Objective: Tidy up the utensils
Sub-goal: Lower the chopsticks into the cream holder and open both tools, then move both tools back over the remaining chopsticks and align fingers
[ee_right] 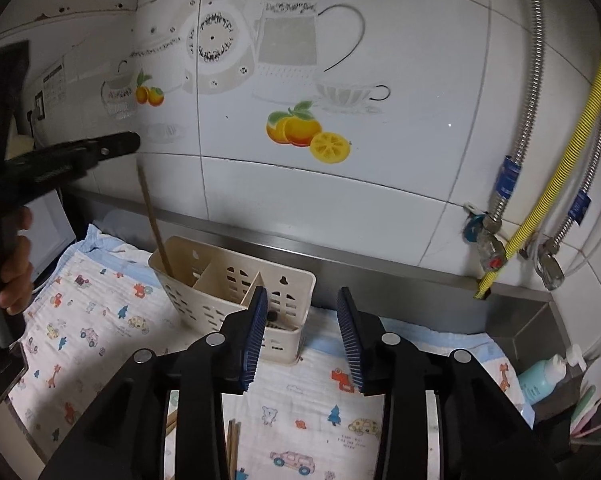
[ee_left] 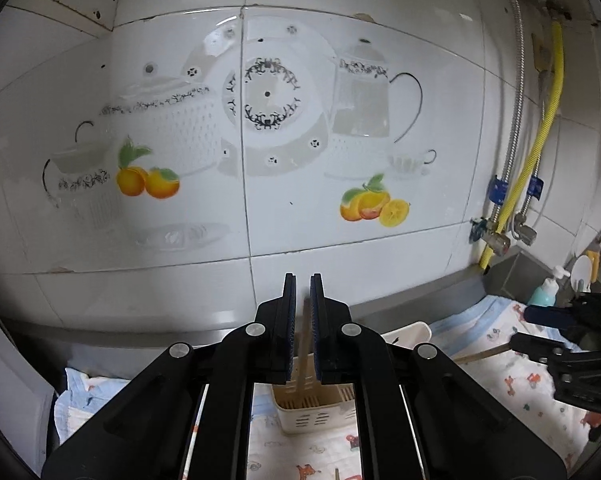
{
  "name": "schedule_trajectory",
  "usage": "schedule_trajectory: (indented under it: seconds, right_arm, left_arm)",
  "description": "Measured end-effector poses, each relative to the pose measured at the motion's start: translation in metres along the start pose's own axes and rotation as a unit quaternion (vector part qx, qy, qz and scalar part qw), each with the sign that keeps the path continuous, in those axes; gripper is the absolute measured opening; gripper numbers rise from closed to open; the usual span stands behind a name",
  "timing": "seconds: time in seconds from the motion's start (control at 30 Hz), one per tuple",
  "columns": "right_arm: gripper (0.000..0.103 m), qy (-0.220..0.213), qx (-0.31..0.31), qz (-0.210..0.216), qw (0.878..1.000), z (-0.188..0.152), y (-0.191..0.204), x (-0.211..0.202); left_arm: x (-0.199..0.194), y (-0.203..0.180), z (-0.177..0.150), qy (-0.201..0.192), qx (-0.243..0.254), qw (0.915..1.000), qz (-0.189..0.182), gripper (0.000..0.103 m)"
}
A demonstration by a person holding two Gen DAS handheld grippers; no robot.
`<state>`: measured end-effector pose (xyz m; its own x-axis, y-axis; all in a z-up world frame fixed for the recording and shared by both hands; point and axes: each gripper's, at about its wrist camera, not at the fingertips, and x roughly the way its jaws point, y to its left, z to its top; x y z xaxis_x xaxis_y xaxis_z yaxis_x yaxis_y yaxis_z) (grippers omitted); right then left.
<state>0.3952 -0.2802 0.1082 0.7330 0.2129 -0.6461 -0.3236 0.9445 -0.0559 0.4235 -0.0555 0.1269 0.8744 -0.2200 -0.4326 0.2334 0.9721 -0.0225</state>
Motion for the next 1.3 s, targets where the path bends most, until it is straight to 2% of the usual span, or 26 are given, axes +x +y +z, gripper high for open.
schedule_trajectory:
  seconds: [0.23,0.37,0.53,0.83,1.0,1.1,1.3]
  right_arm:
    - [0.043,-0.012,-0.009,-0.009,1.0,-0.029,0.008,-0.029]
    - [0.044,-0.011,-0.001,-0.002,1.0,-0.057,0.012,-0.044]
    - [0.043,0.007,0.012,0.002,1.0,-0.102,0.021,-0.054]
    - [0.041,0.055,0.047,0.013,0.997,-0.198,0.038,-0.062]
    - [0.031,0.084,0.052,0.019,0.995,-0.246,0.052,-0.065]
    - [0.024,0.098,0.043,0.01,0.994,-0.27,0.06,-0.066]
    - [0.02,0.121,0.053,0.012,0.991,-0.295,0.06,-0.059]
  left_arm:
    - [-0.01,0.001,0.001,0.0,-0.006,1.0,-0.005,0.008]
    - [-0.029,0.004,-0.002,-0.002,-0.006,1.0,-0.006,0.008]
    - [-0.058,0.01,-0.023,0.006,-0.008,0.9999,-0.003,0.008]
    - [-0.108,0.019,-0.109,0.051,-0.022,0.9983,-0.015,0.008]
    - [-0.131,0.025,-0.17,0.081,-0.032,0.996,-0.019,0.008]
    - [-0.141,0.026,-0.202,0.099,-0.039,0.994,-0.023,0.008]
    - [-0.153,0.026,-0.251,0.129,-0.056,0.9898,-0.024,0.008]
